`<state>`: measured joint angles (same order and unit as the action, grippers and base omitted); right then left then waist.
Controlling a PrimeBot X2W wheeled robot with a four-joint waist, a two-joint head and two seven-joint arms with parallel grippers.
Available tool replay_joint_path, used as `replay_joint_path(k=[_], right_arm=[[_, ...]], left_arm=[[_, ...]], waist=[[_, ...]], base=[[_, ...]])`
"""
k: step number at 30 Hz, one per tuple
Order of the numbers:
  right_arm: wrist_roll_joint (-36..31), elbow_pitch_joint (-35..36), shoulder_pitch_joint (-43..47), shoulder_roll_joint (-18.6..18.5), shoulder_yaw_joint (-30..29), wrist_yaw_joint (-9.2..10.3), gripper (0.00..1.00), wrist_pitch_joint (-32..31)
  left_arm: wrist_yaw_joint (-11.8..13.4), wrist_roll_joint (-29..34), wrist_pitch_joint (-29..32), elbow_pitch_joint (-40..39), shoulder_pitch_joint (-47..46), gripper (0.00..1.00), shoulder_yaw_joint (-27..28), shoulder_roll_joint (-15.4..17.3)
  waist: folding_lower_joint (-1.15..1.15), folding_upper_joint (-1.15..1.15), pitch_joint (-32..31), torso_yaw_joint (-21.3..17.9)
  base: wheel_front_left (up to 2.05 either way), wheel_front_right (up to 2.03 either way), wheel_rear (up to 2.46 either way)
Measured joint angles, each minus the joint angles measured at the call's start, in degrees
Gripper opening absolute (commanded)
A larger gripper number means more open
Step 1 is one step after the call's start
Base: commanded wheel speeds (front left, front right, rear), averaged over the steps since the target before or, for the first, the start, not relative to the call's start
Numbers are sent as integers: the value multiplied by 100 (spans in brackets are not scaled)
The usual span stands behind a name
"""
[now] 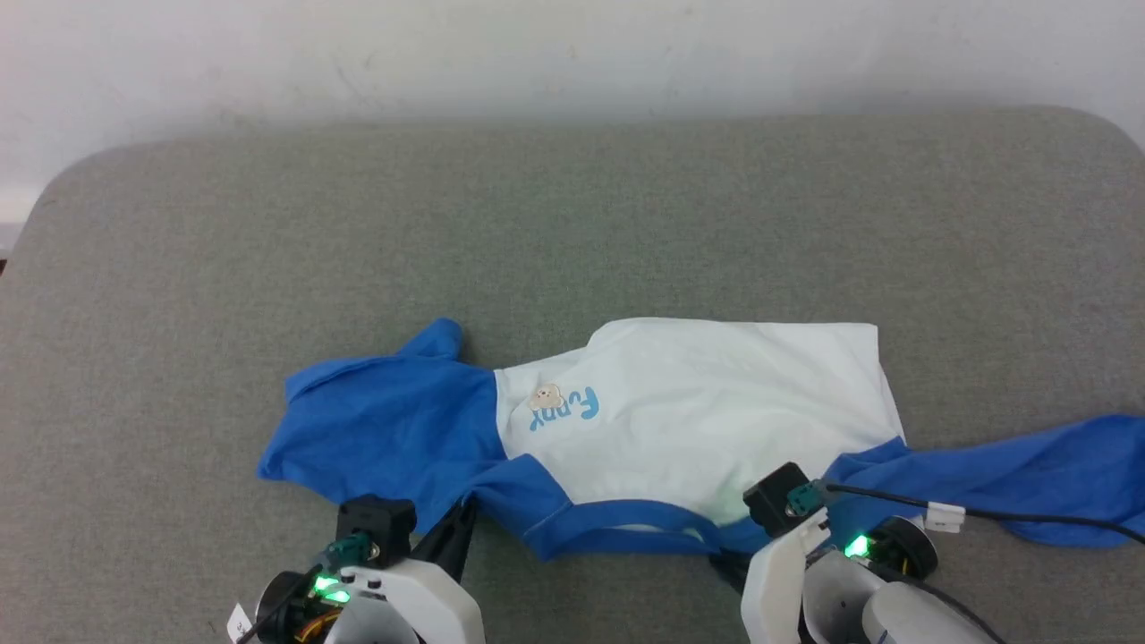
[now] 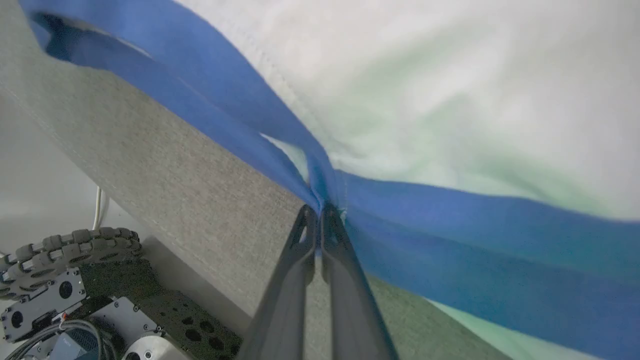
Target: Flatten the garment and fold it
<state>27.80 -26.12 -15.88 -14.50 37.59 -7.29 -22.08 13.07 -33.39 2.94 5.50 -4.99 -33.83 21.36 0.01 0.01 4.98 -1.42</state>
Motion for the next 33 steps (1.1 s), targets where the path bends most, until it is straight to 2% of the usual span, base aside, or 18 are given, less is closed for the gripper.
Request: replay_joint_path(k=[4, 8, 14, 18, 23, 26, 33], right_arm=[[21, 416, 44, -19, -124, -19, 0, 474], [-78, 985, 34, -134, -549, -24, 0, 717], [-355, 1772, -255, -311, -1251, -25, 0, 597], [-415, 2022, -779, -401, -1613, -25, 0, 360], [-387, 1938, -1856, -464, -1887, -33, 0, 146], [-319, 1636, -2704, -470, -1975, -35, 0, 125], [-271, 633, -4820, -453, -2151, -73, 0, 619]], left_arm=[[-45, 3, -55, -37, -69, 0, 11, 35], [-92, 15, -129, -132, -322, 0, 97, 73], [-256, 21, -225, -248, -1176, 0, 334, 103], [-497, 16, -247, -66, -1981, 0, 479, 62], [-751, 2, -298, 561, -3294, 0, 621, -163], [-871, 60, -296, 1073, -4193, 0, 667, -255], [-1042, 393, -528, 2401, -6434, 0, 735, -500]], waist=[[0, 0, -137, -26], [0, 0, -281, -62], [0, 0, -422, -144], [-1, 0, -426, -194], [0, 0, -238, -228], [0, 0, -27, -244], [1, 0, 687, -282]], base=[[0, 0, 0], [0, 0, 0], [0, 0, 0], [0, 0, 0], [0, 0, 0], [0, 0, 0], [0, 0, 0]])
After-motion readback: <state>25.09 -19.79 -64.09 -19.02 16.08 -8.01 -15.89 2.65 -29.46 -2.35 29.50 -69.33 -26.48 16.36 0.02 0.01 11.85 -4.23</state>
